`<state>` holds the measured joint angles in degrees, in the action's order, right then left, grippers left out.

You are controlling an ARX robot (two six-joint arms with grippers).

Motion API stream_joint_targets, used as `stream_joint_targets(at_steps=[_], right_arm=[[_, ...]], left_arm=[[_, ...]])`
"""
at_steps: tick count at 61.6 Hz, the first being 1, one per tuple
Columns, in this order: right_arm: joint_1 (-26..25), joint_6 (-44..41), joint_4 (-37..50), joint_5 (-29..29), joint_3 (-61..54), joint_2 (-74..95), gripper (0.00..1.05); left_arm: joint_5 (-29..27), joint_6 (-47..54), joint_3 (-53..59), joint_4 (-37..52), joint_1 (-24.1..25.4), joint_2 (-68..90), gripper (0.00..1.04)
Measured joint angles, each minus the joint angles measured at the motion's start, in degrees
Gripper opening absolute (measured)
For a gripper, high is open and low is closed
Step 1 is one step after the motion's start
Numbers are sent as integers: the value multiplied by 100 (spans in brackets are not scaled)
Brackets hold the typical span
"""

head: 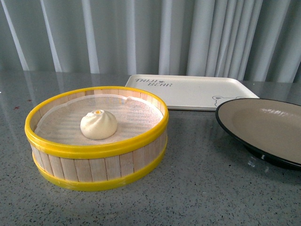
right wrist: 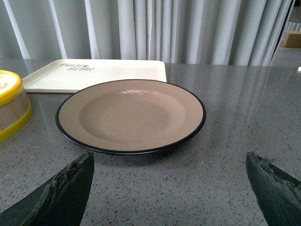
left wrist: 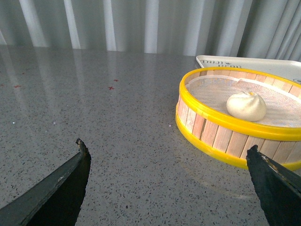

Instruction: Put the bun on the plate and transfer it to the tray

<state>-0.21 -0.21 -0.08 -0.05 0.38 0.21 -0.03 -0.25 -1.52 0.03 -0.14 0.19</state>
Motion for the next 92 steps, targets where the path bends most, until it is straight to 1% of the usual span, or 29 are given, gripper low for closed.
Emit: stream_joint_targets(at_steps=[22,23,24,28,29,32,36,41,45,51,60,67,76,82,85,92], right_arm=[[0,0,0,0,0,0,96],[0,0,0,0,0,0,96],[0,0,0,0,0,0,96],[0,0,0,0,0,0,96],[0,0,0,0,0,0,96],[0,0,0,0,0,0,96],[0,0,0,-2,0,0,96],[0,0,0,-2,0,0,96],[0,0,0,-2,0,0,96],[0,0,0,0,0,0,96],[0,0,0,0,0,0,96],[0,0,0,-2,0,0,96],[0,0,0,-2,0,0,96],[0,0,0,-2,0,0,96],[0,0,0,-2,0,0,96],[0,0,0,-2,0,0,96]], left_arm=[[-37,-2,-4,-11,-4,9,98],[-229,-140,-44,-162,-76,94,98],[-564,-293,-153,-476,-160,208,98],[-1246,-848,-452,-1204,-278,658,98],[-1375,-973,-492,-1261,-293,758,98],[-1394,-1235,-505,-1244,-280,846,98],[-1394,-1484,-546,-1093,-227,835,98],[-1585,-1692,-739,-651,-284,1043,98],[-1792,-1674,-850,-59,-597,1674,98],[-1867,-1537,-1141,691,-907,2590,98],[-1773,-1250,-2081,1620,-1226,4277,98],[-1523,-1075,-3121,1729,-1471,5608,98],[-1213,-793,-4562,1453,-1799,7090,98],[-1167,-546,-5637,1128,-1961,8177,98],[-1139,-529,-5974,903,-1989,8533,98],[-1027,-568,-6347,337,-1965,8968,98]])
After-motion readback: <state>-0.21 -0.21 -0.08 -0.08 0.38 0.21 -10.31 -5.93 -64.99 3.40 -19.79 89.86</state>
